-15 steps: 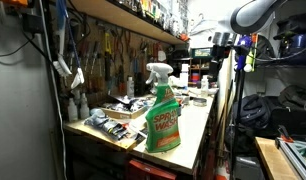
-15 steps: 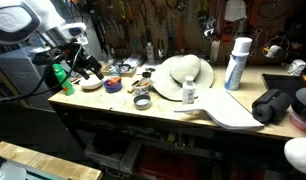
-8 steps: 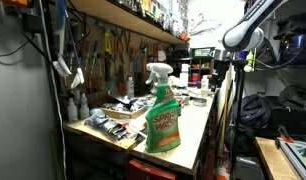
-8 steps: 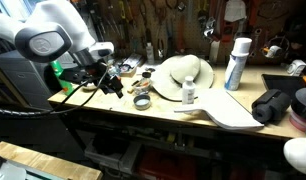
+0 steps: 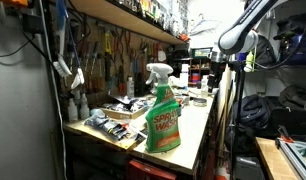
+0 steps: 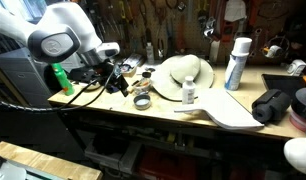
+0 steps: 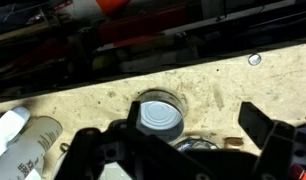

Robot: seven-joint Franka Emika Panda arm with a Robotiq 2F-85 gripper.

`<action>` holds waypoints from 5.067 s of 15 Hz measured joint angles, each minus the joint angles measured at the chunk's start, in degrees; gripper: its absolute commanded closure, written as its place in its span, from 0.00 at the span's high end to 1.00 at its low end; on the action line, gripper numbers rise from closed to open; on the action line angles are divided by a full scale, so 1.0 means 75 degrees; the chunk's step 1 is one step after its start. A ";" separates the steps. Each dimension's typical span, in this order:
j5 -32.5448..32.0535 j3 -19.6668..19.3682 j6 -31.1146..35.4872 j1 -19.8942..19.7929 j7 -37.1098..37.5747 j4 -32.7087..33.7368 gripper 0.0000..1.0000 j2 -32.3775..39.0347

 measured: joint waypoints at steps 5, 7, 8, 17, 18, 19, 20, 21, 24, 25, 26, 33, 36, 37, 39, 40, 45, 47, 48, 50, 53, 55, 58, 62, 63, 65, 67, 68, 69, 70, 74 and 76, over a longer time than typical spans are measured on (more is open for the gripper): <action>-0.0476 0.0110 0.0924 0.0022 -0.0057 0.0277 1.00 0.0741; -0.0608 0.0145 0.1053 0.0024 -0.0046 0.0508 0.99 0.1136; -0.0607 0.0155 0.1055 0.0032 -0.0047 0.0626 0.93 0.1336; -0.0084 0.0300 0.1055 0.0127 -0.0400 0.1173 0.52 0.2569; -0.0068 0.0319 0.1055 0.0129 -0.0412 0.1223 0.50 0.2636; -0.0067 0.0330 0.1055 0.0131 -0.0412 0.1289 0.43 0.2701; -0.0066 0.0338 0.1055 0.0131 -0.0419 0.1361 0.24 0.2766; -0.0055 0.0350 0.1055 0.0131 -0.0432 0.1424 0.19 0.2823; 0.0062 0.0404 0.1047 0.0131 -0.0569 0.1578 0.03 0.2959; 0.0101 0.0426 0.1034 0.0131 -0.0622 0.1604 0.00 0.2996; 0.0117 0.0446 0.1004 0.0131 -0.0672 0.1621 0.00 0.3034; 0.0072 0.0473 -0.0640 0.0146 -0.0986 0.1667 0.01 0.2495; 0.0187 0.0518 -0.2014 0.0235 -0.2087 0.1262 0.01 0.1241; 0.0273 0.0553 -0.2193 0.0336 -0.2405 0.1049 0.01 0.0805; 0.0344 0.0706 -0.2447 0.0671 -0.2796 0.0594 0.01 -0.0064; 0.0361 0.0813 -0.2564 0.0893 -0.2913 0.0382 0.03 -0.0438; 0.0350 0.0726 -0.2603 0.1022 -0.2817 0.0373 0.01 -0.0514; 0.0487 0.0719 -0.2148 0.1211 -0.3090 0.0350 0.01 -0.0469; 0.0549 0.0801 -0.1804 0.1427 -0.3154 0.0336 0.01 -0.0457; 0.0561 0.1206 -0.1281 0.1898 -0.3094 0.0360 0.01 -0.0466; 0.0712 0.1774 -0.0657 0.2688 -0.3108 0.0405 0.01 -0.0475; 0.1112 0.1903 -0.0253 0.3283 -0.3419 0.0405 0.01 -0.0429; 0.2345 0.1598 0.0470 0.4185 -0.4780 0.0407 0.01 -0.0149; 0.4164 -0.0170 0.0583 0.6300 -0.7091 0.0557 0.01 0.0269; 0.4552 -0.0578 0.0344 0.6710 -0.7672 0.0599 0.01 0.0283; 0.5124 -0.0910 -0.0291 0.6846 -0.8747 0.0703 0.01 0.0334; 0.5271 -0.0539 -0.0686 0.6033 -0.9387 0.0822 0.01 0.0567; 0.5249 -0.0320 -0.0716 0.5590 -0.9551 0.0883 0.01 0.0723; 0.5219 -0.0105 -0.0717 0.5180 -0.9680 0.0949 0.01 0.0887; 0.5214 0.0112 -0.0709 0.4830 -0.9779 0.1017 0.01 0.1053; 0.5088 0.0992 -0.0703 0.3946 -0.9883 0.1314 0.01 0.1631; 0.4912 0.1343 -0.0691 0.3686 -0.9873 0.1426 0.01 0.1821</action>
